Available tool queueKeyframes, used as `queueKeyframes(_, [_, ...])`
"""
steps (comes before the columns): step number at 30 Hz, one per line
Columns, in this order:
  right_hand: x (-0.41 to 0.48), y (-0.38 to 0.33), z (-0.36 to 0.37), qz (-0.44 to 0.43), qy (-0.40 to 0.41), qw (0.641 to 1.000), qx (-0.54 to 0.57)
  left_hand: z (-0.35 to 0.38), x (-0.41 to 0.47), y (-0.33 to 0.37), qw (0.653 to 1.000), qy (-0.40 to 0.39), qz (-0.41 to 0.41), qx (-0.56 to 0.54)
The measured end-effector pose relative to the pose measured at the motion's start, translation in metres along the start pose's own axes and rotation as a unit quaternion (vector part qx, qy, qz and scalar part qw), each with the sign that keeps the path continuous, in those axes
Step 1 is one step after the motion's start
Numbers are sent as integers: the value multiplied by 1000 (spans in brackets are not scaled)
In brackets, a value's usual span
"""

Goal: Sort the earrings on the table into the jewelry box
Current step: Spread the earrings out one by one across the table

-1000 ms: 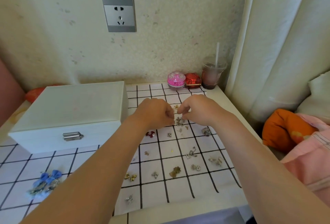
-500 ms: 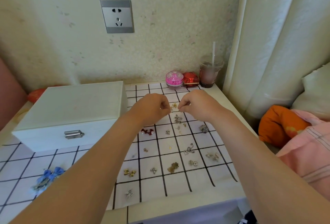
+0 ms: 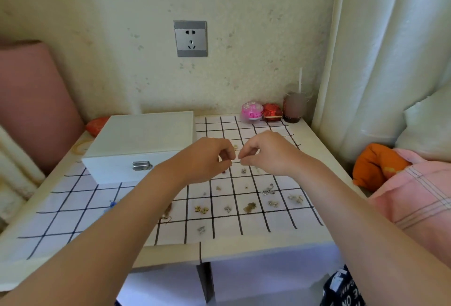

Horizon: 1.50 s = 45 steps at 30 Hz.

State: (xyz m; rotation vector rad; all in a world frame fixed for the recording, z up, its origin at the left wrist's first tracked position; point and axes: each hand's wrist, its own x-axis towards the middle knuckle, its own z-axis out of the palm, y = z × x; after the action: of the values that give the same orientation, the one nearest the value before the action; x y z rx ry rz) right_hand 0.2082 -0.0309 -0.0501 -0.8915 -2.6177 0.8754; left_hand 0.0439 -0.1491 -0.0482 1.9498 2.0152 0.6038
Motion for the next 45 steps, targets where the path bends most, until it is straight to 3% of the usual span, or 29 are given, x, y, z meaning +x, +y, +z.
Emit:
queueKeyframes(11, [-34, -44, 26, -31, -98, 995, -1, -9, -86, -17, 998, -49, -45, 21])
queueKeyframes(18, [-48, -49, 35, -39, -165, 984, -57, 3, -109, -19, 989, -80, -12, 121])
queueKeyframes(26, [-51, -43, 48, -27, -223, 971, -83, 12, -108, -17, 988, -87, 14, 130])
queueKeyframes(36, [-53, -41, 38, -45, -199, 974, -95, 12, -92, -10, 992, -56, 7, 116])
queueKeyframes(41, [-49, -29, 16, -18, -129, 988, -85, 17, -86, -1, 987, -115, 15, 114])
queueKeyframes(45, [-50, -19, 15, -8, -137, 987, -88, 20, -84, 0, 978, -146, 18, 146])
